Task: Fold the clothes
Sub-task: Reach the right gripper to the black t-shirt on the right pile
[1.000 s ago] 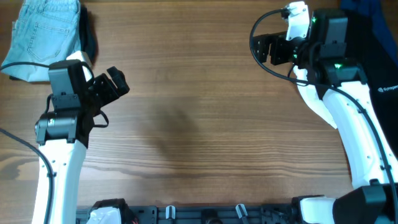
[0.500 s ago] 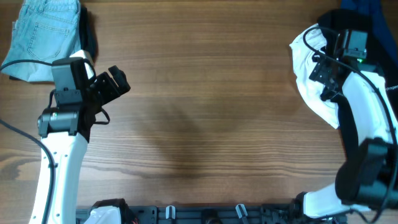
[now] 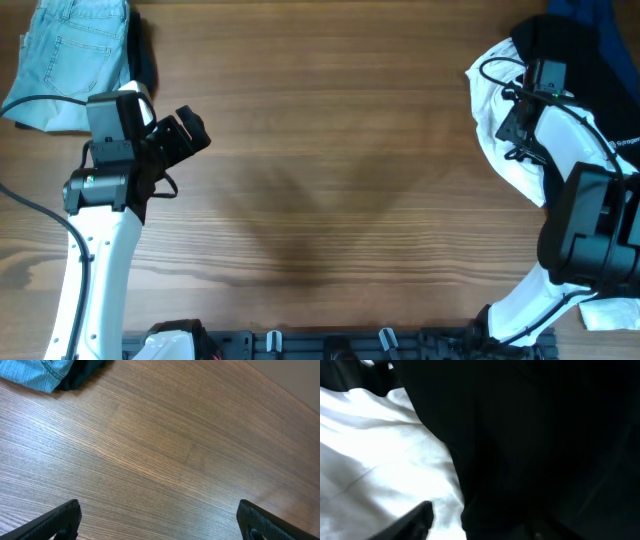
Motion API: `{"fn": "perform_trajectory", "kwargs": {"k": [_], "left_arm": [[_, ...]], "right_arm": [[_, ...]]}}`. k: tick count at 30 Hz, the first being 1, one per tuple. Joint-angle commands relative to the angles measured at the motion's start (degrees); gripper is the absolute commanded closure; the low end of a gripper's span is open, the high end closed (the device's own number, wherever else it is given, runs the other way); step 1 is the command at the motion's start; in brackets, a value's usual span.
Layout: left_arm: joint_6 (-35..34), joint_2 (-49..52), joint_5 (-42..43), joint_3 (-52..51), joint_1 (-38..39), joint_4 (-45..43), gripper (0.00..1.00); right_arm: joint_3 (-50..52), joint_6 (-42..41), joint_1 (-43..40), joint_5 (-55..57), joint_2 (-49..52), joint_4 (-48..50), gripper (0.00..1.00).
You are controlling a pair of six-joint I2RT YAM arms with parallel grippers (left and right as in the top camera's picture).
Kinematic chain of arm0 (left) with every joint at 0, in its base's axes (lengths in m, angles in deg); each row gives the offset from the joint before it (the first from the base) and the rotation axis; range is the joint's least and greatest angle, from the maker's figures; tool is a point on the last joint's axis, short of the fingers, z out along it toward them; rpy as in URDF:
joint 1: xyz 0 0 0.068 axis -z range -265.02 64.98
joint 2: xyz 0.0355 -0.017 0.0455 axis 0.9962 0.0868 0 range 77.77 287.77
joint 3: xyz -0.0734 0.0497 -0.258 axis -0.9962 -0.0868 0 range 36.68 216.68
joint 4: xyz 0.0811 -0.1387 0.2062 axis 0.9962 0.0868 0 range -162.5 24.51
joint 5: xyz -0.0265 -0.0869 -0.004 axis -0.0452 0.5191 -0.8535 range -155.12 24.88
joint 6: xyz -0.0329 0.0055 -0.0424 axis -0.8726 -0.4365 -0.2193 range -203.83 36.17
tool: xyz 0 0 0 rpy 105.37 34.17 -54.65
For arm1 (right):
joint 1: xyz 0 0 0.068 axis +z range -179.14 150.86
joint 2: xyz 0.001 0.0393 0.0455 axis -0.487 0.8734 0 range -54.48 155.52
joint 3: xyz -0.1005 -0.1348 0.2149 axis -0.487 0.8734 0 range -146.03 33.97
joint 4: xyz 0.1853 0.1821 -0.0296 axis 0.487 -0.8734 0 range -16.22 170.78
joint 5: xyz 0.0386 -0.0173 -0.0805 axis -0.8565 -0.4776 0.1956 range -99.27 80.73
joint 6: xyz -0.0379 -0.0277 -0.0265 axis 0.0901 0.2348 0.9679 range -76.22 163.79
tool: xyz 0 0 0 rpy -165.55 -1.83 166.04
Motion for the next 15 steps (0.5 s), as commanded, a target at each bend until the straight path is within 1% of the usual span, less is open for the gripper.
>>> {"fn": "perform_trajectory", "kwargs": {"k": [1, 3, 6, 7, 8, 9, 11, 13, 14, 15], "left_arm": [[-0.6, 0.4, 0.9, 0.9, 0.3, 0.0, 0.0], [-0.6, 0.4, 0.9, 0.9, 0.3, 0.0, 0.0], [-0.6, 0.4, 0.9, 0.9, 0.3, 0.1, 0.0], [-0.6, 0.4, 0.9, 0.9, 0.3, 0.1, 0.0], [-0.6, 0.4, 0.9, 0.9, 0.3, 0.2, 0.0], [-0.6, 0.4, 0.9, 0.9, 0.3, 0.2, 0.0], [-0.6, 0.4, 0.9, 0.9, 0.3, 0.2, 0.01], [-0.5, 0.4, 0.9, 0.9, 0.3, 0.2, 0.02], [-0.5, 0.4, 0.9, 0.9, 0.3, 0.2, 0.02], [-0.5, 0.4, 0.9, 0.9, 0.3, 0.0, 0.02]], "right_arm": [[0.0, 0.3, -0.3, 1.5, 1.4, 0.3, 0.44], [0.0, 1.7, -0.6, 1.6, 2.5, 0.3, 0.43], [0.0, 1.7, -0.9, 2.1, 4.4, 0.1, 0.4], [0.0, 1.7, -1.0, 2.1, 4.7, -0.1, 0.4], [0.0, 1.7, -1.0, 2.1, 4.7, -0.1, 0.44], [0.0, 1.6, -1.0, 2.1, 4.7, -0.1, 0.49], [0.0, 1.7, -1.0, 2.1, 4.7, 0.0, 0.73], [-0.3, 1.7, -1.0, 2.1, 4.5, -0.2, 0.91], [-0.6, 1.6, -1.0, 2.0, 4.2, -0.6, 0.95], [-1.4, 1.6, -1.0, 1.5, 3.3, -1.8, 0.96]]}}
